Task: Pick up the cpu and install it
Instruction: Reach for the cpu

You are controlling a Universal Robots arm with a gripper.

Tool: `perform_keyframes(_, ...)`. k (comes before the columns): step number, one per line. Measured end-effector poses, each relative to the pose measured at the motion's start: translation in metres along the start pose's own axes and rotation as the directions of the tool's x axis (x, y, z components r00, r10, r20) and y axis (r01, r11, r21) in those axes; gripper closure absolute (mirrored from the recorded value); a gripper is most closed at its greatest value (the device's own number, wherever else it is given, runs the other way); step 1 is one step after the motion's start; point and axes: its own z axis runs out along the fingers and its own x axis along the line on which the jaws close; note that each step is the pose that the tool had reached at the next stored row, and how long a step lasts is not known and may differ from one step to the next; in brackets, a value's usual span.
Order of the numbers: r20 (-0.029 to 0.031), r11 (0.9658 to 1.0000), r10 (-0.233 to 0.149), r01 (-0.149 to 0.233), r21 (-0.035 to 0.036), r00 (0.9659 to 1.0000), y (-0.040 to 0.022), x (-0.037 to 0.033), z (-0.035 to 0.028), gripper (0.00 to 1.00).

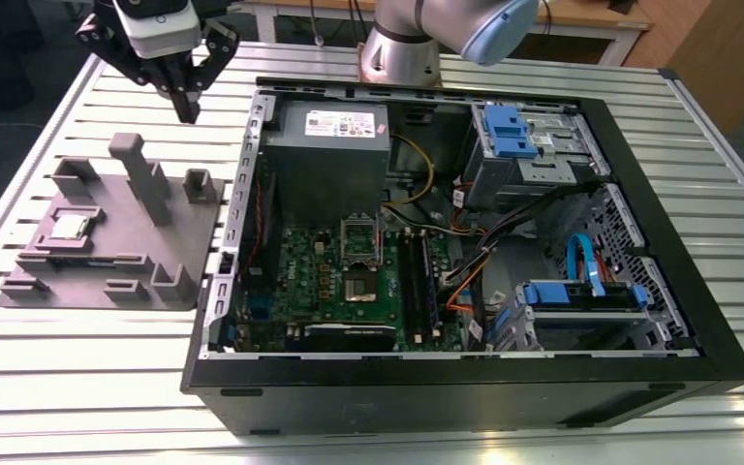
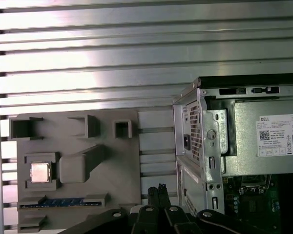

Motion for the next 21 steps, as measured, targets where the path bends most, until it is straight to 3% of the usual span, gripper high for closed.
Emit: perform_keyframes(21,-0.0001,1.0000,0.000,0.000,0.0000,1.0000,-0.0003,0.0036,0.0001,0.89)
